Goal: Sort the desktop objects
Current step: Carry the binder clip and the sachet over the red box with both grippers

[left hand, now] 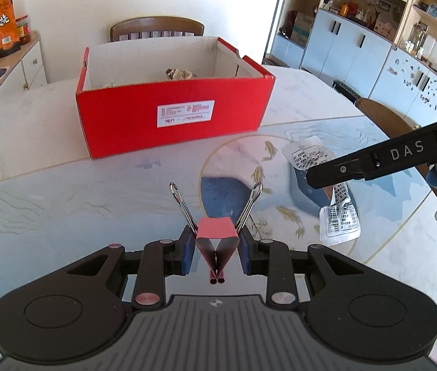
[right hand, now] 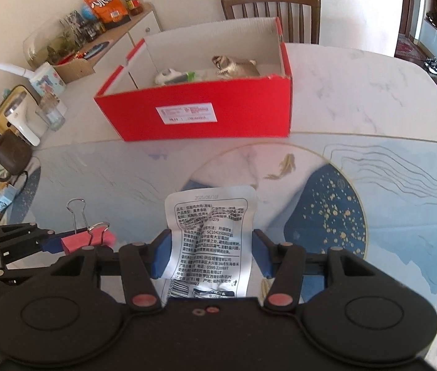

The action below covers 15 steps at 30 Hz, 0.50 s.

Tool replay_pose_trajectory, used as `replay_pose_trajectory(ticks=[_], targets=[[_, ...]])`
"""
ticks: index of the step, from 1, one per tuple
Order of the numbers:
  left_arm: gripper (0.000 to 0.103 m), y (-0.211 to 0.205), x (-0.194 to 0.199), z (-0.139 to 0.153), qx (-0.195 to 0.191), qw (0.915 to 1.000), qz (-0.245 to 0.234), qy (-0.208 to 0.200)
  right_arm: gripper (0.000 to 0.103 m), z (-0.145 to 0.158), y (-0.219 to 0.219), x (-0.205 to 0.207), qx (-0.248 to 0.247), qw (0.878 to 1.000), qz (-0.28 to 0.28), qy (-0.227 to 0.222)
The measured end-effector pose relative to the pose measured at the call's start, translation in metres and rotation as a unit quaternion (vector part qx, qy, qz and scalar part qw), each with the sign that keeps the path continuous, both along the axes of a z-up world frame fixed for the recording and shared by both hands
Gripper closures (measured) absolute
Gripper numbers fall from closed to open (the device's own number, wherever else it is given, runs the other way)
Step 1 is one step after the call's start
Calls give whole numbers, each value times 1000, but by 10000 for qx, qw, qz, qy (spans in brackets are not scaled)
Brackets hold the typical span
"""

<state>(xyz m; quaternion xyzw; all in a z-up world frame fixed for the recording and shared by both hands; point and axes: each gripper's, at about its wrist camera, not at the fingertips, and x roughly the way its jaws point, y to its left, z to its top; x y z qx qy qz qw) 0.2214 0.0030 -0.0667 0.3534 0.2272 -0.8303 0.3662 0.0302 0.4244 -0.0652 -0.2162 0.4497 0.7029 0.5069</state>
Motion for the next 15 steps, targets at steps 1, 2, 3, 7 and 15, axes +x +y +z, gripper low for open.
replay_pose_trajectory(ticks=[1, 2, 3, 7, 15], targets=[[75, -2, 0, 2, -4, 10000, 17, 15, 49, 1, 1, 0, 13, 10000, 5, 9], [75, -4, 1, 5, -7, 10000, 32, 37, 49, 3, 2, 0, 26, 10000, 10, 20], [75, -6, 2, 7, -9, 10000, 49, 60, 49, 5, 3, 0, 39, 10000, -1, 28], [75, -18, 5, 18, -1, 9998, 140, 143, 49, 13, 9, 1, 94, 9999, -6, 58], [75, -44, 7, 40, -223, 9991, 278, 216, 49, 38, 25, 4, 303, 9995, -12, 70]])
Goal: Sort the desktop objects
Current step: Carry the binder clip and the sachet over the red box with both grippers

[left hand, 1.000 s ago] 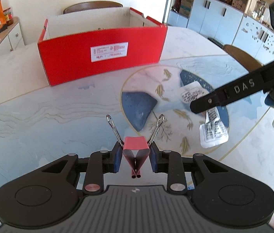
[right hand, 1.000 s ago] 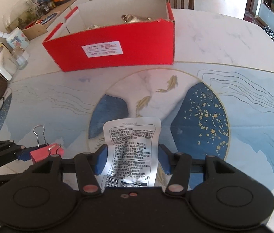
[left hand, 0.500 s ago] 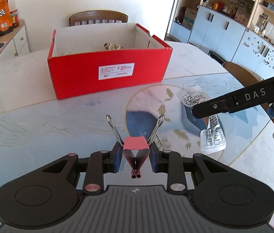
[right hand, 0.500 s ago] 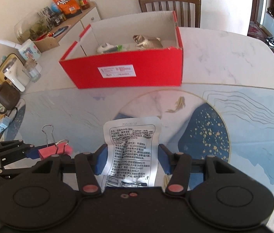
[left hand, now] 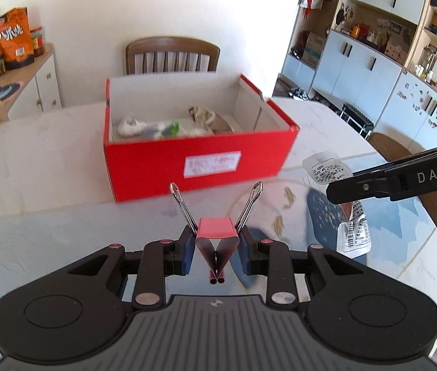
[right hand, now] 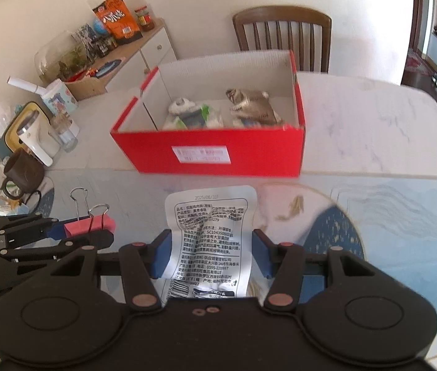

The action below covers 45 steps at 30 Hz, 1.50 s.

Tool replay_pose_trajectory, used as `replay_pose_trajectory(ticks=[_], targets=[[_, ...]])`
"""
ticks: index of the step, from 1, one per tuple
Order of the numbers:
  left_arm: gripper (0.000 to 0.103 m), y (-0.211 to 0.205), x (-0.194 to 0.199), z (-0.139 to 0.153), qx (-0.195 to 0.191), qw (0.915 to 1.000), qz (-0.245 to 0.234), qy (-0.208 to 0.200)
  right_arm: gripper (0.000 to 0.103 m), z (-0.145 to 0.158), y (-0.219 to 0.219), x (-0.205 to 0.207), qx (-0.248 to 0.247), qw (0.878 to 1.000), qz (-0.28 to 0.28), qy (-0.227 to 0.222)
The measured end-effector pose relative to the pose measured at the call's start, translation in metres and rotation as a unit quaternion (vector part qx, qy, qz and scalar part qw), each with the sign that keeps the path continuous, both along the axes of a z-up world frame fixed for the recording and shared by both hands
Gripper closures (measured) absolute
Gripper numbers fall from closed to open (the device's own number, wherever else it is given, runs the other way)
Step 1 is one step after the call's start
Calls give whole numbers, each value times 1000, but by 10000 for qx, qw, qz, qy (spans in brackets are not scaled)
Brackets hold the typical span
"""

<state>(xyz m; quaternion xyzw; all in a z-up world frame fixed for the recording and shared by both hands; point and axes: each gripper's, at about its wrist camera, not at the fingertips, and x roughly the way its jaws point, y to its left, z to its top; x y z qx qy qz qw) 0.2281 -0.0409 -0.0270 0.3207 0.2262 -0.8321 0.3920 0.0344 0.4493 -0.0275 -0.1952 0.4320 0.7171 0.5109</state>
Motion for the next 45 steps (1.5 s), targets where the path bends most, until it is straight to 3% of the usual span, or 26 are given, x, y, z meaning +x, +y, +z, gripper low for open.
replay_pose_trajectory(ticks=[8, 17, 27, 36, 45], targets=[[75, -30, -7, 26, -306, 9995, 21, 85, 49, 31, 28, -1, 375, 9992, 2, -115], [75, -76, -11, 45, -551, 9984, 40, -93, 49, 52, 69, -7, 581, 9976, 49, -377], [75, -138, -15, 44, -375, 9988, 200, -249, 49, 63, 123, -11, 746, 9956, -91, -564], [75, -166, -42, 27, -536, 9966, 57, -625, 49, 53, 165, -17, 820, 9928, -267, -836], [75, -188, -76, -6, -332, 9944, -106, -1000, 49, 11, 200, -17, 431, 9942, -421, -887]])
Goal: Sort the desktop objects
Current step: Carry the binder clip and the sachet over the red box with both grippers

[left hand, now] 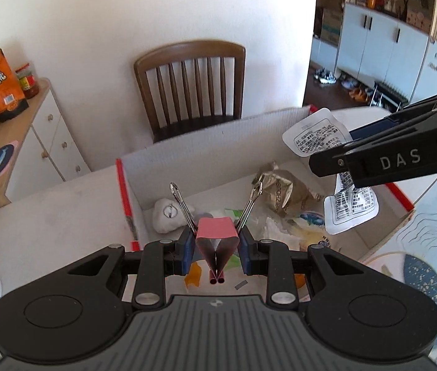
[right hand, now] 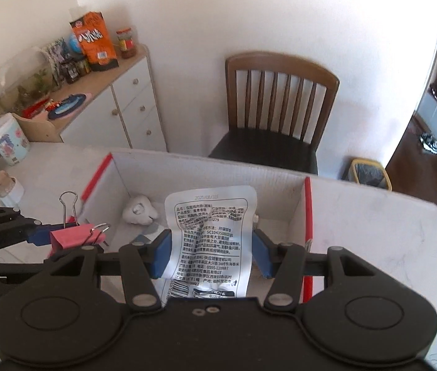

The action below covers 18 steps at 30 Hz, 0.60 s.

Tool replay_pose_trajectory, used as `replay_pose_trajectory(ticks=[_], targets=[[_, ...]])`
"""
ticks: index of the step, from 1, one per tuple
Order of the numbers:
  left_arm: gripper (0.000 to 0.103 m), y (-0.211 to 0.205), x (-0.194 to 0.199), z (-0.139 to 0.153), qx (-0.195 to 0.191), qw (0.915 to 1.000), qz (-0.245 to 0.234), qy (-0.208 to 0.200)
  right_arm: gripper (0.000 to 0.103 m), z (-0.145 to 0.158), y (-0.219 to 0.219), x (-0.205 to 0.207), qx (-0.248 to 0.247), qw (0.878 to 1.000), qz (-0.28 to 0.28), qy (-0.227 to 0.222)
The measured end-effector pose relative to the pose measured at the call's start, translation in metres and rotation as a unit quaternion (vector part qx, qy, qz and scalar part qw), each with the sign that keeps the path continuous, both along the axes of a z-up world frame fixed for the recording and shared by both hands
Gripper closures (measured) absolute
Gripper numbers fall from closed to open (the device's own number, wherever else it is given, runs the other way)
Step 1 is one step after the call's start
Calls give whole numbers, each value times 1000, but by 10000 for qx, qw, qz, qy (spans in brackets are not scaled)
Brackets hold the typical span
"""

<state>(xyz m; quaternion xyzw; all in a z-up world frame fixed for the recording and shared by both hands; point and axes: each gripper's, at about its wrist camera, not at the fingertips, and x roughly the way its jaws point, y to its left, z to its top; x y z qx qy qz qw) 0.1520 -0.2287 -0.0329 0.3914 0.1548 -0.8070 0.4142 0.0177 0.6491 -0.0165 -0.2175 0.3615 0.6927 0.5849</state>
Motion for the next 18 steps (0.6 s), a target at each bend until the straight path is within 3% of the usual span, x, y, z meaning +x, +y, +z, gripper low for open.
replay_pose_trajectory(ticks=[18], targets=[[75, -28, -22, -48, 571, 9965, 154, -585, 49, -53, 6, -11, -529, 9986, 87, -41]])
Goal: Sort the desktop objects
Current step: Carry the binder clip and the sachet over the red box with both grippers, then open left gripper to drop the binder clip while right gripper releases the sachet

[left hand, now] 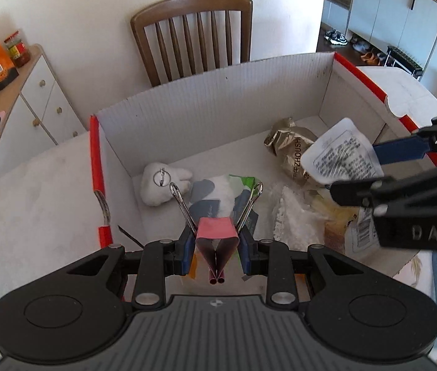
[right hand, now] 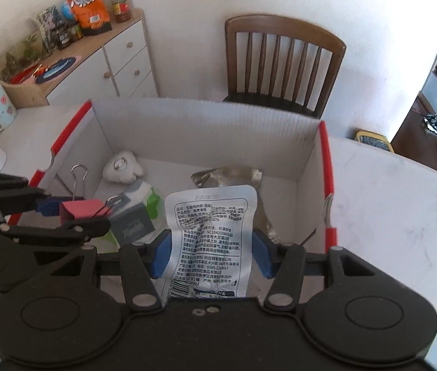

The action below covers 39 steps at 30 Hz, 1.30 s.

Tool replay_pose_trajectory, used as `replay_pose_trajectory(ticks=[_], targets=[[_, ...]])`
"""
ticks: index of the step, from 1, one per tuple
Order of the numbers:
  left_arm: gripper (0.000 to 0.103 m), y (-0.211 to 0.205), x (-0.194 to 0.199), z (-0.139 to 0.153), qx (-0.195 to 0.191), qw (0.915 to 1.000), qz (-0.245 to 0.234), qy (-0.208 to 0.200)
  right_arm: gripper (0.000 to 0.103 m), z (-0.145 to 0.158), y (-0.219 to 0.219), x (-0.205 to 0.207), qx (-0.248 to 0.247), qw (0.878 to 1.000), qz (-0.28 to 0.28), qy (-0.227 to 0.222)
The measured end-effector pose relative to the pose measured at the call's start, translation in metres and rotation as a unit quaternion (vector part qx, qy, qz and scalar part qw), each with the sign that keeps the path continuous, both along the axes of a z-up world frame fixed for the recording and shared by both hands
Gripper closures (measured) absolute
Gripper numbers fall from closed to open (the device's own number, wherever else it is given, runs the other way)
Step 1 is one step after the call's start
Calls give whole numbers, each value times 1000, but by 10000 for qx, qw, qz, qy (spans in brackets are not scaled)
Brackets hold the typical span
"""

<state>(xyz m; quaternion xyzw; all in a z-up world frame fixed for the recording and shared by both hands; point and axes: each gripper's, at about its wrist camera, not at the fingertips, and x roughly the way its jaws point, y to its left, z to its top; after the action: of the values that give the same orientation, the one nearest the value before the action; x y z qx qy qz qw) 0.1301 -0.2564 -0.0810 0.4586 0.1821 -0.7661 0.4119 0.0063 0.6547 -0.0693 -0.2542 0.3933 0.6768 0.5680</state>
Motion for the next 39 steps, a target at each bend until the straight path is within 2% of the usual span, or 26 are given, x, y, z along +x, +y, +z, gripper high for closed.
replay_pose_trajectory(ticks=[12, 20, 25, 35, 36, 39], targets=[[75, -6, -5, -11, 166, 9998, -52, -78, 48, -17, 3, -7, -228, 9997, 59, 0], [75, -3, -4, -15, 230, 9997, -45, -51, 47, -18, 2, -6, -237, 9997, 21, 28], [75, -1, -5, -15, 177, 9998, -5, -63, 39, -17, -1, -4, -268, 9996, 42, 69], [72, 9, 0, -3, 14, 10000, 14, -16, 33, -2, -20, 5, -73, 9999, -4, 107], [69, 11, 0, -2, -16, 10000, 5, -17, 33, 0, -23, 7, -54, 9999, -9, 121], [42, 15, 2, 6, -121, 9999, 23, 54, 29, 6, -31, 14, 3, 9998, -67, 197]])
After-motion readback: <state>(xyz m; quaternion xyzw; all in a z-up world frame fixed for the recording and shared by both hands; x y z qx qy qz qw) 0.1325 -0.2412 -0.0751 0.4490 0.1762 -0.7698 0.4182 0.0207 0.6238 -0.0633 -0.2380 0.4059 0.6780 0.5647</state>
